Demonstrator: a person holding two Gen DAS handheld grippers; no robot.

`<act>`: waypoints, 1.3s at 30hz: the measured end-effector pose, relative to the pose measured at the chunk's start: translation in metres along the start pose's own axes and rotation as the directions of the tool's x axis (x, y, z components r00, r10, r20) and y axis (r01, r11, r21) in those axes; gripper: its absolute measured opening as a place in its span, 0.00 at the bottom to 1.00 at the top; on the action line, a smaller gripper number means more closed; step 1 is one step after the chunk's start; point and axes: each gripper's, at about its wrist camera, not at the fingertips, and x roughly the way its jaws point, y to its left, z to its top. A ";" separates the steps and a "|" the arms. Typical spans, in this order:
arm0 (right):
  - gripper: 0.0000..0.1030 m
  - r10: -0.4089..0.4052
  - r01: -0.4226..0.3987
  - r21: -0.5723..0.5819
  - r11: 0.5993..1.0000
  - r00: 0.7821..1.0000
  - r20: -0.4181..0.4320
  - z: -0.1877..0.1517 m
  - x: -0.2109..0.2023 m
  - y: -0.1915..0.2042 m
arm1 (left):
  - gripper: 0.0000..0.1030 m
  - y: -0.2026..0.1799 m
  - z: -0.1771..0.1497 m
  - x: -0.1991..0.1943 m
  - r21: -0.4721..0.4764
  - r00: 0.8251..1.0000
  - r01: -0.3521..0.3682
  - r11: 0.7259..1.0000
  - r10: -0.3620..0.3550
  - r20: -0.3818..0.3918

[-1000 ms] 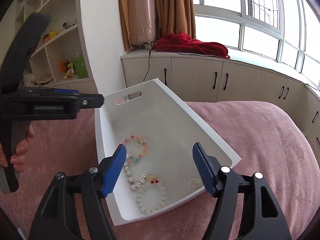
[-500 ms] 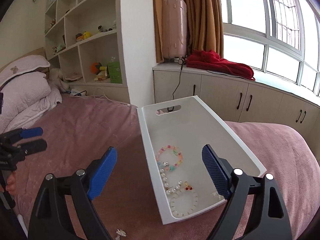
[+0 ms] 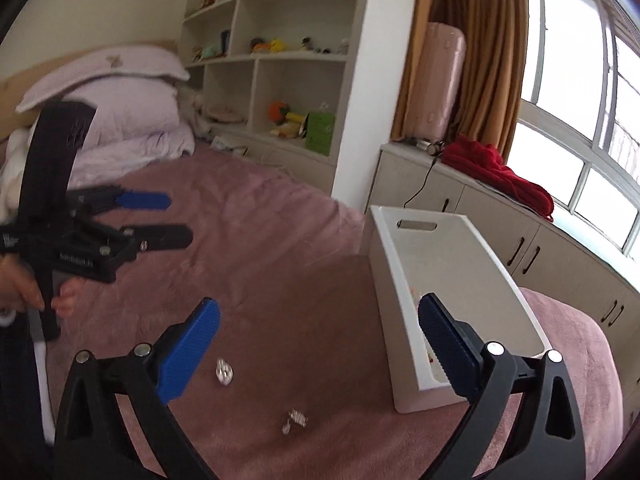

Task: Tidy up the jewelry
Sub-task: 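Move the left tool to the clear crystal heart while the right tool approaches the silver snowflake earring, then close the left tool on the crystal heart while the right tool grasps the snowflake earring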

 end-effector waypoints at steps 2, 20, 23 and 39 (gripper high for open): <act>0.95 0.016 -0.022 -0.075 0.997 0.997 -0.069 -0.007 0.012 0.009 | 0.90 -0.008 -0.005 0.007 0.033 0.999 0.030 0.999 -0.029 -0.034; 0.70 0.276 -0.302 -0.003 0.953 0.876 -0.395 -0.054 0.098 0.003 | 0.90 -0.038 -0.056 0.064 0.204 0.955 0.206 0.957 -0.151 -0.257; 0.62 0.284 -0.328 -0.017 0.945 0.842 -0.459 -0.062 0.114 0.010 | 0.90 -0.047 -0.068 0.075 0.248 0.943 0.216 0.944 -0.136 -0.302; 0.63 0.270 -0.306 0.037 0.951 0.769 -0.580 -0.084 0.136 0.010 | 0.55 -0.045 -0.104 0.107 0.262 0.885 0.246 0.933 -0.107 -0.452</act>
